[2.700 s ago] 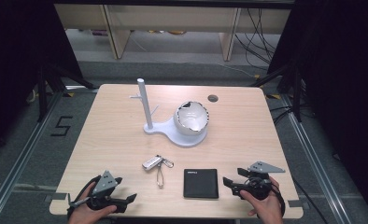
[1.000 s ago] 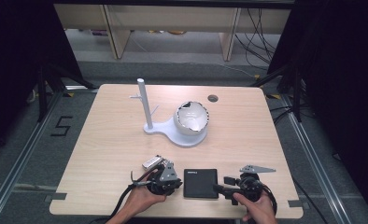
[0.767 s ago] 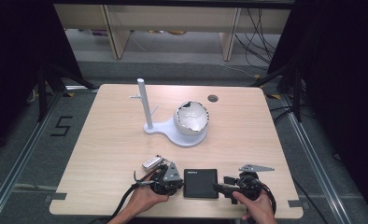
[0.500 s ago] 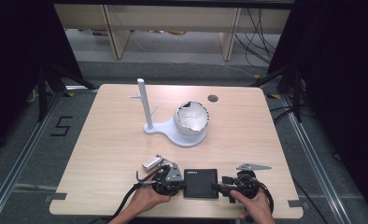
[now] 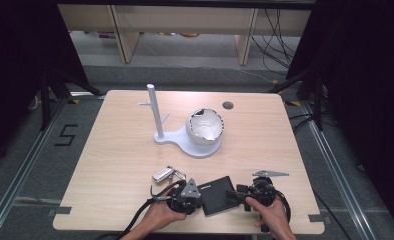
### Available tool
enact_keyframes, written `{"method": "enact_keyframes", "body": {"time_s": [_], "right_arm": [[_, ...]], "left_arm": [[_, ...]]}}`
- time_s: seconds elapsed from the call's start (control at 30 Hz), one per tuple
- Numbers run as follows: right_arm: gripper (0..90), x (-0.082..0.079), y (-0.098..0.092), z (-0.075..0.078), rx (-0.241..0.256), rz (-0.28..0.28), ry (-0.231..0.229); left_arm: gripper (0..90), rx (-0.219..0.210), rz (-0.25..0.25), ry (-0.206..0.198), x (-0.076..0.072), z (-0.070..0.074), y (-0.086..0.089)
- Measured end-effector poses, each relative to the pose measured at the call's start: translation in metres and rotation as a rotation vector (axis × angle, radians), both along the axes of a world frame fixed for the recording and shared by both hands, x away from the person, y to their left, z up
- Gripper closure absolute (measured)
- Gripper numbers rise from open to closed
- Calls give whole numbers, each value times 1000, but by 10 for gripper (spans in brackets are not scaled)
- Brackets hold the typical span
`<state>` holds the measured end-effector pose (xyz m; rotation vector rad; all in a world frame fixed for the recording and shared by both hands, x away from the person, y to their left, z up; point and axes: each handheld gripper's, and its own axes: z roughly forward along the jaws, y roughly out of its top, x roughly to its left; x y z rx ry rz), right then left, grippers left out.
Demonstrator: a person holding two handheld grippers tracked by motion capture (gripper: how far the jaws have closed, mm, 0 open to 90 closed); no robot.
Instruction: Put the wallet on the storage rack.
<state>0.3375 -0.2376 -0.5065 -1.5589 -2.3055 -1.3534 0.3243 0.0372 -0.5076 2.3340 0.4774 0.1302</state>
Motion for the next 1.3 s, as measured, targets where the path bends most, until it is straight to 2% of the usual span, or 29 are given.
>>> {"method": "enact_keyframes", "body": {"time_s": [0.03,0.2,0.23,0.3,0.33,0.37,0.4,0.43,0.47,0.53,0.57,0.63,0.7,0.83,0.87,0.9,1.0,1.3], "right_arm": [[381,1,0,0,14,8,3],[434,9,3,-2,1,20,3],[441,10,3,-2,9,23,13],[453,13,4,-4,4,24,32],[454,14,5,-5,21,35,40],[454,14,5,-5,21,35,40],[488,15,4,-6,19,23,52],[510,15,5,-6,32,-3,90],[532,16,2,-7,44,13,76],[551,15,-1,-9,73,0,102],[560,13,-1,-7,108,-18,158],[611,15,-4,-9,121,-19,108],[651,15,-6,-5,142,-22,102],[669,14,-7,-5,153,-21,100],[670,14,-7,-4,149,-23,98],[676,14,-7,-4,153,-21,99],[685,14,-7,-5,170,-12,111],[715,13,-5,-1,186,2,100]], "left_arm": [[847,40,-27,-13,1,2,1],[845,39,-28,-16,1,2,1],[845,17,-8,-13,-1,1,-1],[844,46,-29,-23,0,2,0],[844,3,2,-9,-1,-1,-2],[844,3,2,-9,-1,-1,-2],[844,49,-36,-22,1,1,1],[844,47,-30,-24,0,1,1],[844,48,-31,-25,0,1,1],[844,48,-30,-25,0,1,1],[844,48,-30,-24,0,1,1],[843,49,-31,-25,0,1,1],[841,50,-31,-23,0,1,1],[840,49,-31,-24,0,1,1],[840,31,-17,-19,-1,0,0],[840,51,-32,-25,0,1,1],[840,50,-33,-26,-1,1,1],[838,51,-34,-28,-1,1,1]]}}
